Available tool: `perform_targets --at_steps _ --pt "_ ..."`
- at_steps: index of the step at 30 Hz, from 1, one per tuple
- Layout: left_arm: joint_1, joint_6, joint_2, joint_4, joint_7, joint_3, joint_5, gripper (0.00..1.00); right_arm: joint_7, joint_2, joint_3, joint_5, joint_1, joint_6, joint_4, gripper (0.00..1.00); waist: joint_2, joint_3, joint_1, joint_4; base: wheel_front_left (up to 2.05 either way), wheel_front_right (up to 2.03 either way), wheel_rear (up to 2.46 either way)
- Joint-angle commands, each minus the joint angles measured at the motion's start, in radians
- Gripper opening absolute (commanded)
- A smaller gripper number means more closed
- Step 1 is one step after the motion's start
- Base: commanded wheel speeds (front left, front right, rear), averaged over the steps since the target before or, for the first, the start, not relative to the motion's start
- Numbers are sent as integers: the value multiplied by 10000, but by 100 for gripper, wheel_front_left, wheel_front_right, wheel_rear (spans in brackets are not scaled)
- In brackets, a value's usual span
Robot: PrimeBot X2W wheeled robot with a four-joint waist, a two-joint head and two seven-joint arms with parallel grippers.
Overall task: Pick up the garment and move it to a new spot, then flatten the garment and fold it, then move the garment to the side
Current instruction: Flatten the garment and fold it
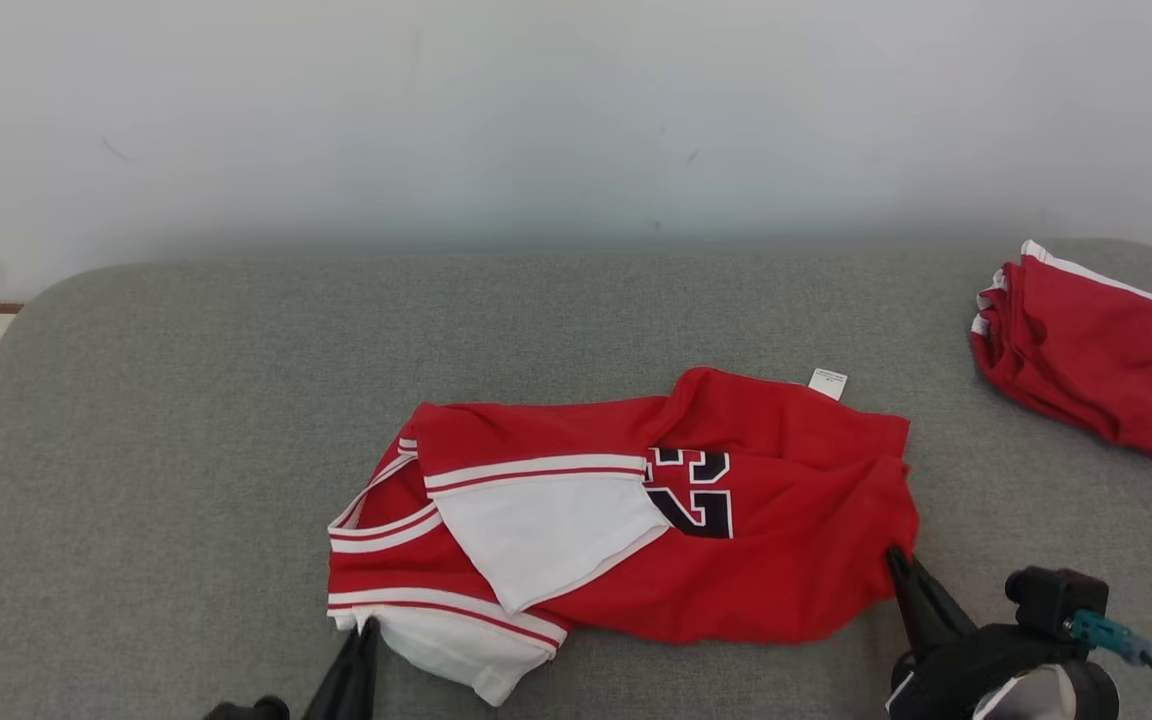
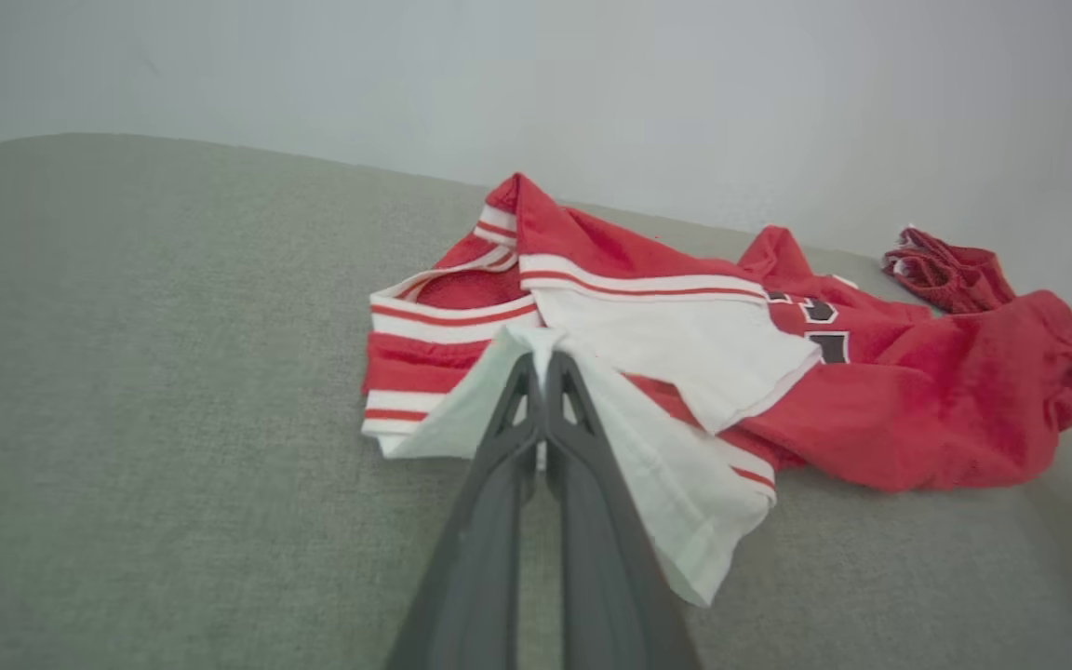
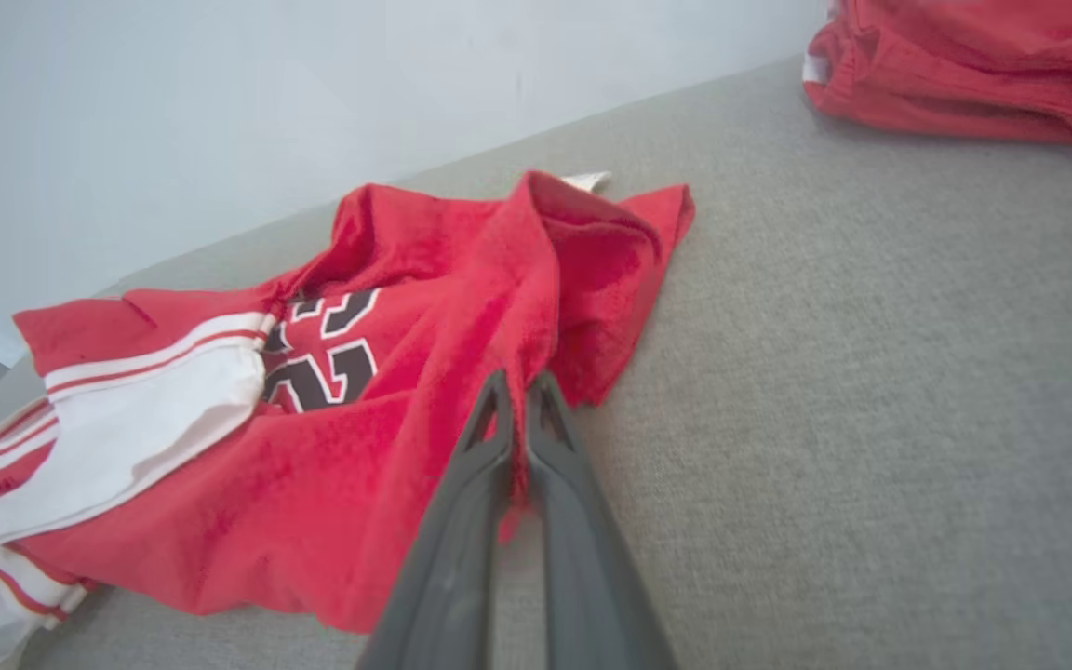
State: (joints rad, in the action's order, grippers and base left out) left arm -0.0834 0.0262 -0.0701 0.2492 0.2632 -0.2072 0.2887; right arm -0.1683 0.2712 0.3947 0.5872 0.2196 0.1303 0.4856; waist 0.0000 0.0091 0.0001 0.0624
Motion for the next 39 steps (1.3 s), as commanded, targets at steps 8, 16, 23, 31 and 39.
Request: perform_targets --at_steps 8,16,23,31,39 --pt "-1918 537 -1005 -993 -340 245 -197 0 978 660 302 605 1291 7 -1792 0 0 448 -1 -165 0 0 0" --pt "-4918 881 -1705 -83 -1117 481 478 0 1680 693 539 1468 4162 7 -1380 0 0 1968 -1 -241 0 0 0" --pt "-8665 1020 -2008 1571 -1678 671 1643 0 2158 536 746 2463 8066 7 521 0 0 3575 -1 -112 0 0 0" --pt "-12421 1028 -2291 3388 -1518 338 1592 0 1780 84 522 2750 11913 7 2898 0 0 4560 -1 71 0 0 0" --pt "-15490 1027 -2176 5044 -1298 -25 1369 0 1226 -287 215 2496 14816 7 5079 0 0 4626 -1 323 0 0 0"
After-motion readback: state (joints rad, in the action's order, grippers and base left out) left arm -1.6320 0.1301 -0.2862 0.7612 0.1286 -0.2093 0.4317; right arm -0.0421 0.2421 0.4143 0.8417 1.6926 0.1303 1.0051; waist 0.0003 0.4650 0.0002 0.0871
